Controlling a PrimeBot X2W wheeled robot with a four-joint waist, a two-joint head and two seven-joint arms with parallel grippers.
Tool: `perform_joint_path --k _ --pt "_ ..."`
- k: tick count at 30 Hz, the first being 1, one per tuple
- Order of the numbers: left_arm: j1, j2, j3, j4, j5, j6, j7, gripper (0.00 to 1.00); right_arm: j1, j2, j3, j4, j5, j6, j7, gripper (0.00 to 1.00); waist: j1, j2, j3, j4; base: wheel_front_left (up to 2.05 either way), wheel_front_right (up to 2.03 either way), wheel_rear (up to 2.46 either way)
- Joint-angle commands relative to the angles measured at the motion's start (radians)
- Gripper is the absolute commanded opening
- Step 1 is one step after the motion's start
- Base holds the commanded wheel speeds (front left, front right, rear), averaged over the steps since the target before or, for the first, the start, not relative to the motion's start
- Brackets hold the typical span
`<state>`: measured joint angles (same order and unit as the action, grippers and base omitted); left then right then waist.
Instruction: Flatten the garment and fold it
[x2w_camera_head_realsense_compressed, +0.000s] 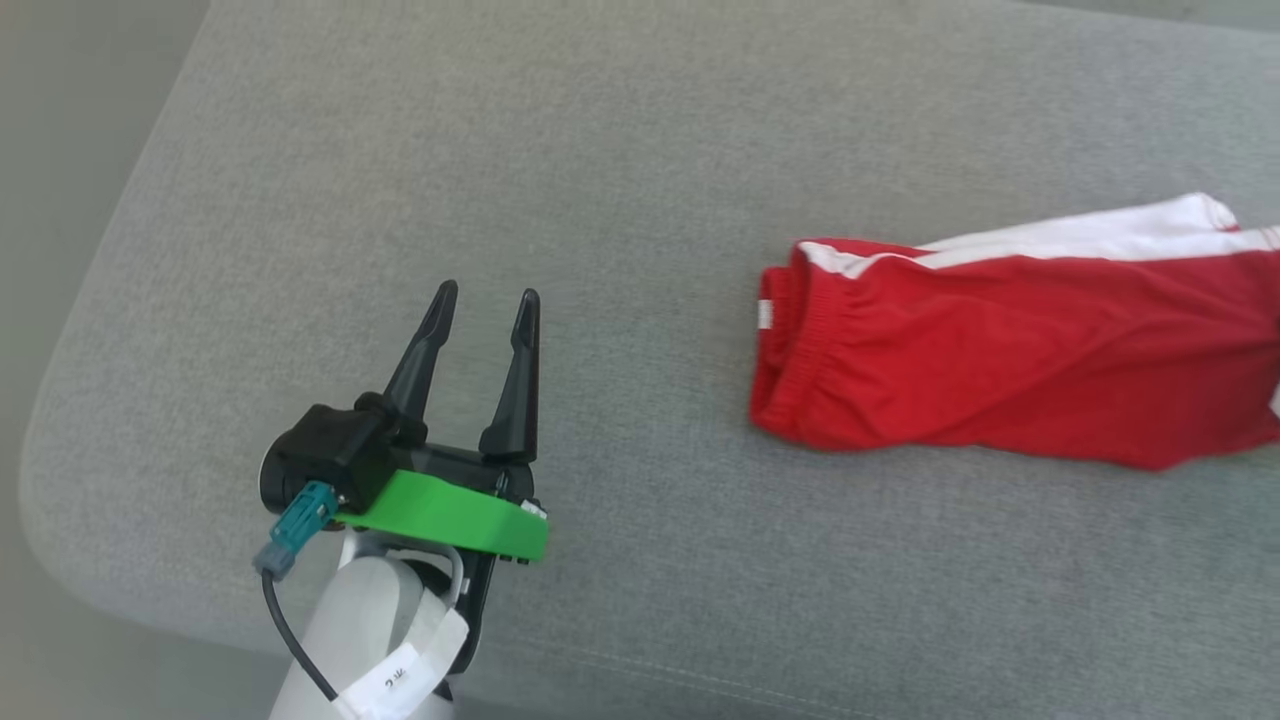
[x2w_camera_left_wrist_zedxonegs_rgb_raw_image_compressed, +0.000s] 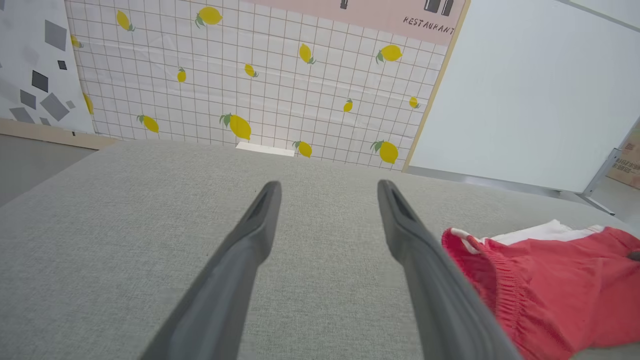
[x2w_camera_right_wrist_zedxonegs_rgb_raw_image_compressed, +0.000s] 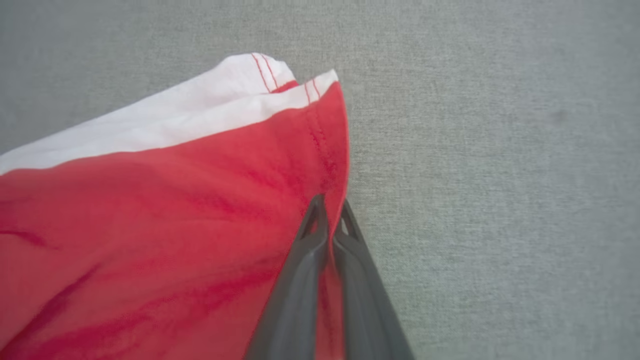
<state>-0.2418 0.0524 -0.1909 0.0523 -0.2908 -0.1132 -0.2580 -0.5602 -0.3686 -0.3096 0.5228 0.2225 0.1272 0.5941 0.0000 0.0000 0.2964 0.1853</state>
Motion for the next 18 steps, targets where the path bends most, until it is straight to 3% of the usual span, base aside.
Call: perform_joint_path --k 1,6,9,13,18 --pt "0.013 -0.002 0.0 0.002 0.005 -0.005 -0.004 1.0 0.021 -0.003 -0.019 -0.016 -0.022 0.003 -0.008 0.0 0.0 0.0 -0.025 -0.025 0.0 0.0 0.0" --pt "0.012 -0.002 -0.009 0.007 0.004 -0.009 -0.004 1.0 0.063 0.011 -0.086 -0.083 -0.093 0.003 -0.013 0.0 0.0 0.0 -0.038 -0.033 0.0 0.0 0.0" --pt "0.012 -0.002 -0.012 0.008 0.003 -0.011 -0.004 1.0 0.075 0.028 -0.076 -0.128 -0.101 0.003 -0.001 0.0 0.0 0.0 -0.041 -0.033 0.0 0.0 0.0" --pt "0.01 -0.002 -0.019 0.009 0.002 -0.012 -0.004 1.0 0.076 0.05 -0.003 -0.213 -0.092 0.003 0.01 0.0 0.0 0.0 -0.042 -0.028 0.0 0.0 0.0" --pt "0.005 -0.002 -0.025 0.012 -0.005 -0.014 -0.004 1.0 0.084 0.06 0.173 -0.355 -0.077 0.003 0.037 0.0 0.0 0.0 -0.044 -0.007 0.0 0.0 0.0"
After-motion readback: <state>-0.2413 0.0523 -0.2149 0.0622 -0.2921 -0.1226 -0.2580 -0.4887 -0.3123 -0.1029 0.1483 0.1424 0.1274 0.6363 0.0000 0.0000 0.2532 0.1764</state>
